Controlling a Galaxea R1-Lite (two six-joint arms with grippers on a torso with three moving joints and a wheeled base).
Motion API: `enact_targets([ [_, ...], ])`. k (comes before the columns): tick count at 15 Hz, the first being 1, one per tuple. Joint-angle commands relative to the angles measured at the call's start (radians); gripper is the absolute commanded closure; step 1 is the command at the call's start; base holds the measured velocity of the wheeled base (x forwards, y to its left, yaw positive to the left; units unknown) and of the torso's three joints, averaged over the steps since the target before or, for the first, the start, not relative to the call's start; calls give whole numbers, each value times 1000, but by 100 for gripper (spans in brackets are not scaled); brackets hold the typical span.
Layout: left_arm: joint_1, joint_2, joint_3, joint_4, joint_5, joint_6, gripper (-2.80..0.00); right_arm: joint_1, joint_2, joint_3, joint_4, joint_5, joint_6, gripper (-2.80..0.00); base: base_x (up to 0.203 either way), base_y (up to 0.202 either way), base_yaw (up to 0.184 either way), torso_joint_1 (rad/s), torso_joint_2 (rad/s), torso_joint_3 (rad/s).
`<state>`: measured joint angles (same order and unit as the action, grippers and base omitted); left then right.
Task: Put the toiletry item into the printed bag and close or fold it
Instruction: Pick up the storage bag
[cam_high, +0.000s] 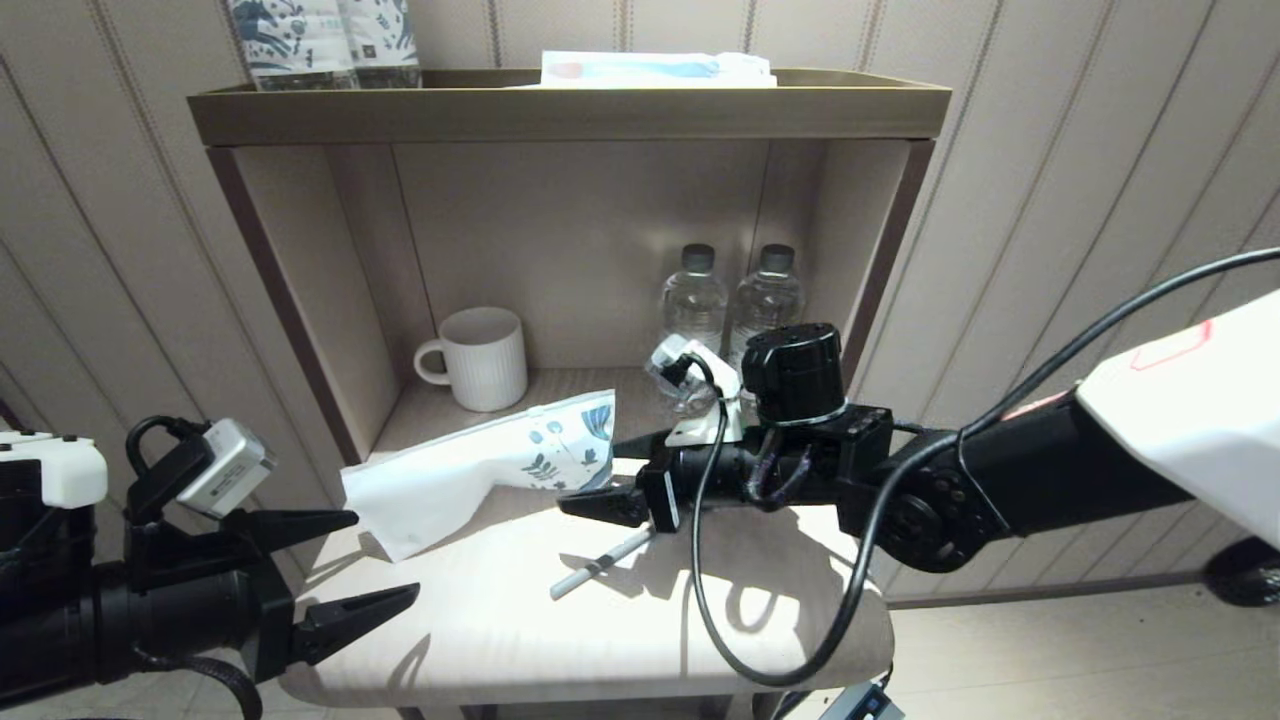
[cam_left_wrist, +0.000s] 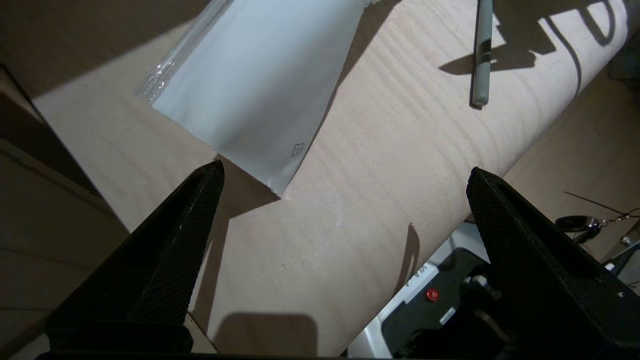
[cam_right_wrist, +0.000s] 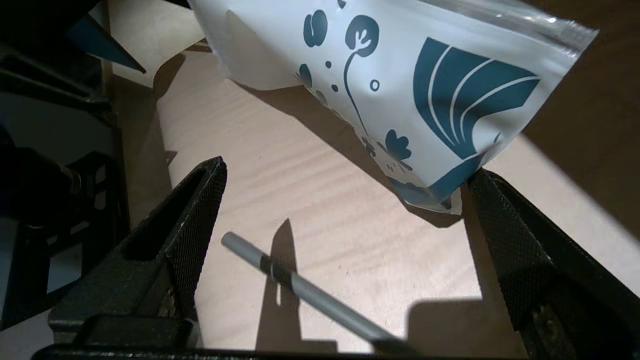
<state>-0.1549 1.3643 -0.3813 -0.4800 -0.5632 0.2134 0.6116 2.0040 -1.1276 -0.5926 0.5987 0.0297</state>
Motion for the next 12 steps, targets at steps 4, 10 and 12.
enact_targets([
  [4, 0, 6, 4, -3, -21, -2, -280, 10, -86, 90, -6, 2, -17, -280, 0, 0, 0, 0, 0, 0],
  [10, 1, 24, 2, -3, -32, 0, -280, -42, 56, -5, -46, 2, -46, -280, 0, 0, 0, 0, 0, 0],
  [12, 0, 48, -3, -5, -32, 1, -280, -57, 45, 20, -47, 1, -85, -280, 0, 0, 0, 0, 0, 0],
])
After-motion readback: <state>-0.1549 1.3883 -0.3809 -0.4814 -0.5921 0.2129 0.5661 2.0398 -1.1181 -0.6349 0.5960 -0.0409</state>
